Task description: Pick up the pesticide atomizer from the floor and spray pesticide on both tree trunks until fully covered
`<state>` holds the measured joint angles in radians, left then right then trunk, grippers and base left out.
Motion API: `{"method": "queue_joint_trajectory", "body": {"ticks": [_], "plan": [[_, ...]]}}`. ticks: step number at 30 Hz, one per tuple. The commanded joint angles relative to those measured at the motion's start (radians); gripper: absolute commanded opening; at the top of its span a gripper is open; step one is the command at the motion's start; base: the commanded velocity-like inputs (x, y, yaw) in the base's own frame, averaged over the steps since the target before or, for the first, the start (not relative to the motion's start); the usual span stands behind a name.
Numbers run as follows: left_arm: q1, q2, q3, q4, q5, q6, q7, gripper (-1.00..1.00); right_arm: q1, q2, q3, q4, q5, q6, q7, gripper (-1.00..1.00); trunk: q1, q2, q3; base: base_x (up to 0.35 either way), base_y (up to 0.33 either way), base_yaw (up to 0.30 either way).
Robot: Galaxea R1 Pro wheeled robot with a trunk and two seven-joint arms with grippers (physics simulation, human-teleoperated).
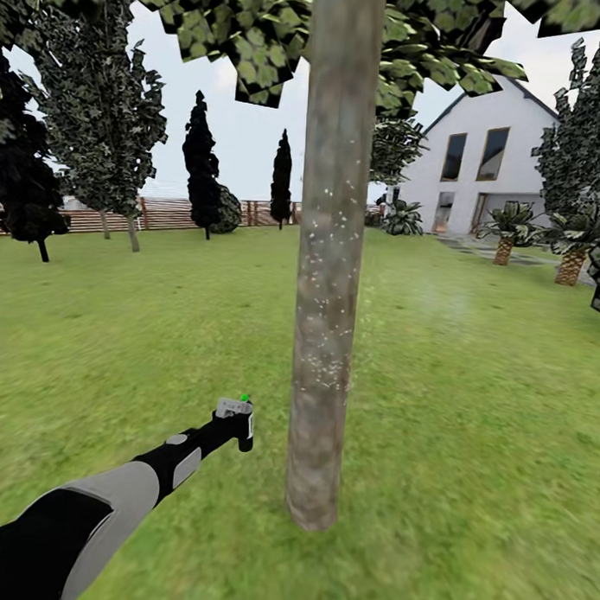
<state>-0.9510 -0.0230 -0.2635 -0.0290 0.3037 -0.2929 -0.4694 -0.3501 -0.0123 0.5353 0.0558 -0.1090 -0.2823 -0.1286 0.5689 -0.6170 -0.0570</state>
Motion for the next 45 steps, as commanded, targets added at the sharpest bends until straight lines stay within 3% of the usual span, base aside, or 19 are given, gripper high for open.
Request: {"method": "queue_joint_trajectory", "body": {"ticks": [1,16,45], "plan": [[0.0,0.0,0.001,0.0,0.0,0.0,0.0,-1.0,0.0,0.0,0.0,0.001,0.0,0.0,0.0,1.0,0.0,0.0,0.0,0.002,0.305,-0.054],[0.0,0.0,0.001,0.0,0.0,0.0,0.0,-1.0,0.0,0.004,0.0,-0.001,-0.001,0.0,0.001,1.0,0.0,0.0,0.001,0.017,0.215,-0.065],[0.0,0.0,0.001,0.0,0.0,0.006,0.0,-1.0,0.0,0.006,0.001,0.001,-0.001,0.005,0.002,1.0,0.0,0.0,0.009,0.016,0.34,-0.289]]}}
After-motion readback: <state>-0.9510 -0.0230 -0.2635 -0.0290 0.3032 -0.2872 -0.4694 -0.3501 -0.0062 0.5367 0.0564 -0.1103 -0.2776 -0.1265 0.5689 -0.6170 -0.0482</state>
